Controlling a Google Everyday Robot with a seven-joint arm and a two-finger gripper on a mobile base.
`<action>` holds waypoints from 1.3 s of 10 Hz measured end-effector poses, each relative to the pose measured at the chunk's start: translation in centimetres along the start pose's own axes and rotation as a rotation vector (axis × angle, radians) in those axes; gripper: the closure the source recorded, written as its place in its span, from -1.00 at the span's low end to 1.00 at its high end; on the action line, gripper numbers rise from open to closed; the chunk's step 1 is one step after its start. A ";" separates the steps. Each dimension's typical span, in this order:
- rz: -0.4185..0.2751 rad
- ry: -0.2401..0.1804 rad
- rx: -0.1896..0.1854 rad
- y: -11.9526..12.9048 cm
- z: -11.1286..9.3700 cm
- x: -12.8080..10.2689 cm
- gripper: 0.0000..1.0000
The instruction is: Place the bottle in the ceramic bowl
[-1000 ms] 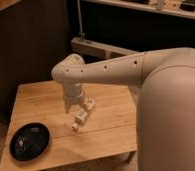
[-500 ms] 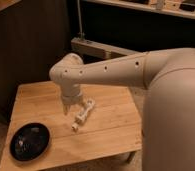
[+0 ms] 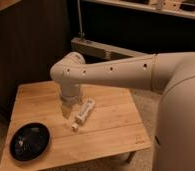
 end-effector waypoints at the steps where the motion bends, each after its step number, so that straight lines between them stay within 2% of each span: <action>1: -0.108 0.002 -0.008 0.2 -0.2 0.0 -0.30; 3: -0.261 0.006 -0.010 0.5 -0.4 0.0 -0.30; 5: -0.322 0.008 -0.007 0.5 -0.5 0.0 -0.30; 7: -0.351 -0.001 -0.004 0.7 -0.6 -0.1 -0.30; 8: -0.409 -0.015 -0.001 1.1 -0.8 -0.4 -0.30; 9: -0.515 -0.027 -0.005 1.9 -0.9 -0.7 -0.30; 11: -0.785 -0.045 -0.018 3.7 -0.9 -1.0 -0.30; 12: -0.873 -0.051 -0.023 4.3 -0.9 -1.1 -0.30; 13: -1.018 -0.058 -0.030 5.3 -0.9 -1.3 -0.30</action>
